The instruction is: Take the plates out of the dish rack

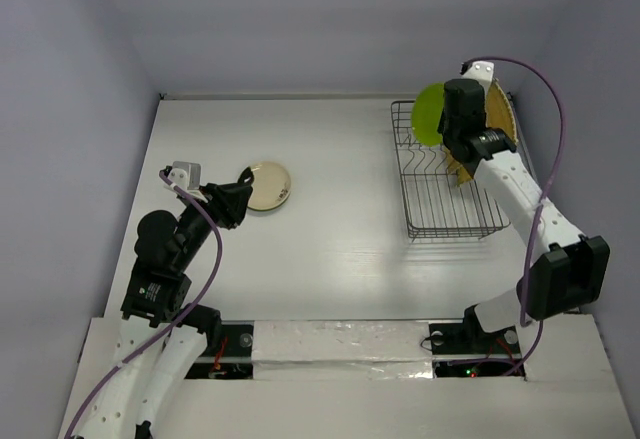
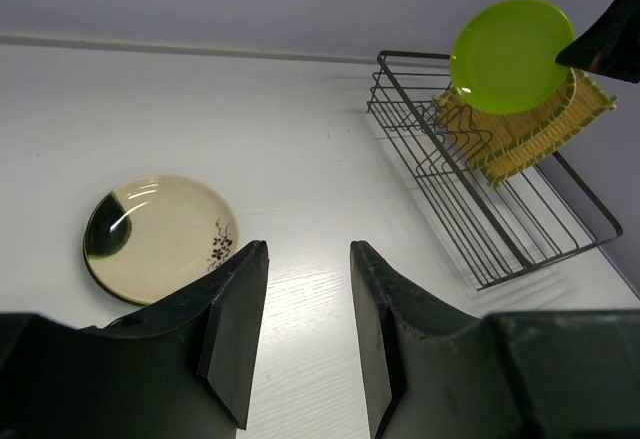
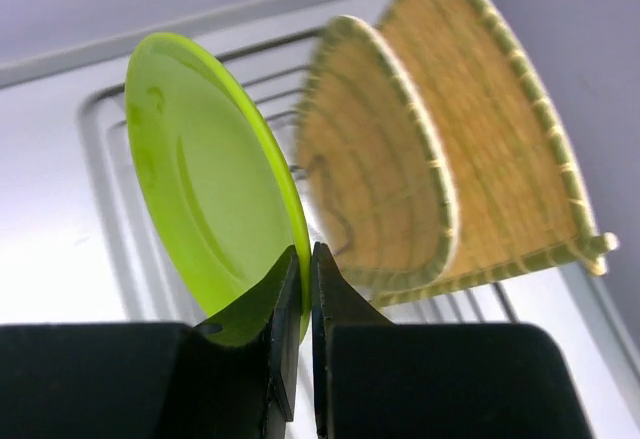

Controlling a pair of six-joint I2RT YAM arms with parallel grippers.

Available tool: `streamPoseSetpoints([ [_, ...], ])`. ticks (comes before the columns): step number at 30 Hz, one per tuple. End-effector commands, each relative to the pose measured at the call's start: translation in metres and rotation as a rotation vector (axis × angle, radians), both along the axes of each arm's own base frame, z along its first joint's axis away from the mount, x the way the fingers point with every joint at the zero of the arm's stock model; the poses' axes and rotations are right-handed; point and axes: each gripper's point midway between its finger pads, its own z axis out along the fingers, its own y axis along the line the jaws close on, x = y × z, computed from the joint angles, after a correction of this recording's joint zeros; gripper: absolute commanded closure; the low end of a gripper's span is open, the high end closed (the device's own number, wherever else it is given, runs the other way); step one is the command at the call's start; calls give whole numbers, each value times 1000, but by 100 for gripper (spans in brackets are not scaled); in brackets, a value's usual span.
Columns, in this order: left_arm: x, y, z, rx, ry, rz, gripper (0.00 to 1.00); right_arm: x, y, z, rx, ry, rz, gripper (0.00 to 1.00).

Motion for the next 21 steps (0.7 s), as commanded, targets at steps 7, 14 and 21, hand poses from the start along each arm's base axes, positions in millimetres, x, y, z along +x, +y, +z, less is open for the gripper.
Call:
streamPoseSetpoints([
  [7,-3,0,28,-20,-82,-3,65,-3,199,28,386,-134,597,100],
  [14,-3,1,28,-20,-80,3,65,-19,350,-14,646,-20,895,100],
  [21,-4,1,28,-21,-83,-2,65,-21,418,-55,773,62,938,99],
])
